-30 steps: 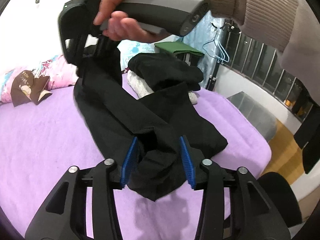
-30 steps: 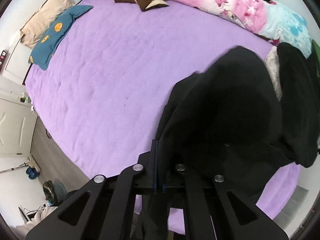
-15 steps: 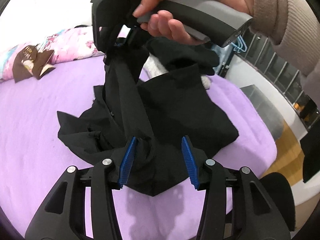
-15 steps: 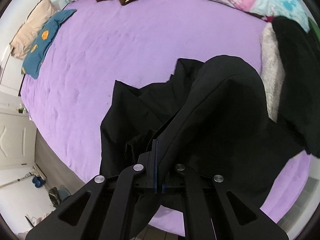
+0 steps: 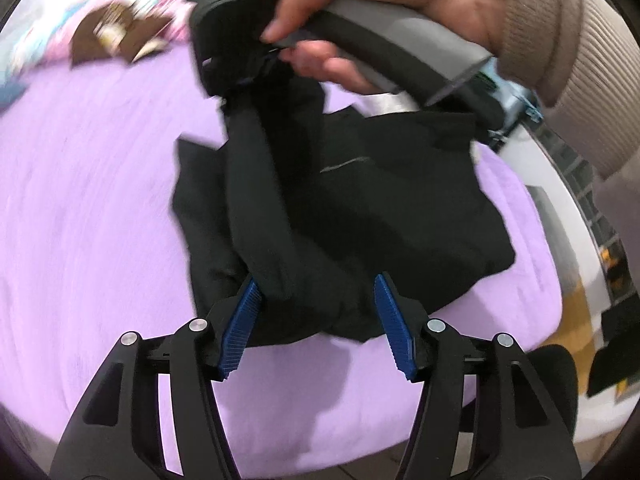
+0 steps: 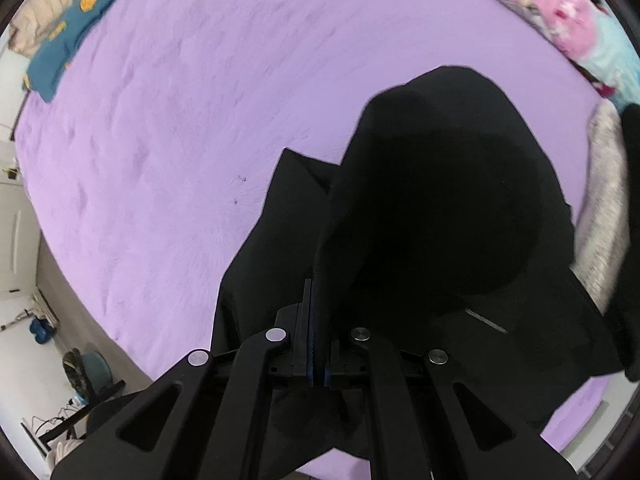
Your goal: Fold large clothes
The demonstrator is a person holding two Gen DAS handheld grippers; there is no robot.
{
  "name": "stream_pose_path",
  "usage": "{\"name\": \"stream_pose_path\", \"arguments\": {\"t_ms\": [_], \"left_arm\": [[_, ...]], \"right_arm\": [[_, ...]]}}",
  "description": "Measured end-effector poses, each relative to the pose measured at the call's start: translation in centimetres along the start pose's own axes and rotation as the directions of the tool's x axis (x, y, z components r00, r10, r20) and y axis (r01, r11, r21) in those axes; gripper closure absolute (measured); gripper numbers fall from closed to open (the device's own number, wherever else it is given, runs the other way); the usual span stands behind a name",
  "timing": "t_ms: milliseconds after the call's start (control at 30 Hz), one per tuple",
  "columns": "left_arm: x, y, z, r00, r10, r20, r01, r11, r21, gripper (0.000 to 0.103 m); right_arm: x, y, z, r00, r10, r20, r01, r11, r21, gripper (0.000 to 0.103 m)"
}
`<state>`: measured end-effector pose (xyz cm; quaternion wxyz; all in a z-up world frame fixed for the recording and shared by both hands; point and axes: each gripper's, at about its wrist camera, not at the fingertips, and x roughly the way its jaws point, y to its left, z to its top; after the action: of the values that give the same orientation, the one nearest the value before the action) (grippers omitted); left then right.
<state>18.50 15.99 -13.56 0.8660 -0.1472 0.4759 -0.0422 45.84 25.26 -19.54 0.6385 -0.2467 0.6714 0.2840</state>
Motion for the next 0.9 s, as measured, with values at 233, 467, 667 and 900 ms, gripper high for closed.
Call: {"name": "stream_pose_path", "arguments": {"t_ms": [233, 467, 667, 900], "left_arm": [[2.0, 6.1, -2.3, 0.997, -0.017, -0.082, 0.002, 0.983, -0.186, 0.045], [5.3, 10.8, -3.5, 0.978, -0.162, -0.132, 0.096, 0.909, -0.405, 0.044], [7.5, 13.0, -4.4, 0.966, -0.217, -0.143, 0.119, 0.858, -0.499, 0.044], [10.1, 14.3, -4.6, 0.950, -0.270, -0.159, 0.135, 0.811, -0.569, 0.043]], "right_arm": [[5.6, 3.7, 2.7, 0.992, -0.081, -0.094, 0.080, 0.997, -0.020, 0.095], [7.1, 5.6, 3.7, 0.988, -0.078, -0.134, 0.080, 0.997, 0.013, 0.043], [8.4, 7.8, 4.3, 0.969, -0.186, -0.164, 0.186, 0.982, -0.014, 0.028], [10.8, 8.7, 4.2, 0.914, -0.350, -0.207, 0.345, 0.937, -0.061, 0.028]]}}
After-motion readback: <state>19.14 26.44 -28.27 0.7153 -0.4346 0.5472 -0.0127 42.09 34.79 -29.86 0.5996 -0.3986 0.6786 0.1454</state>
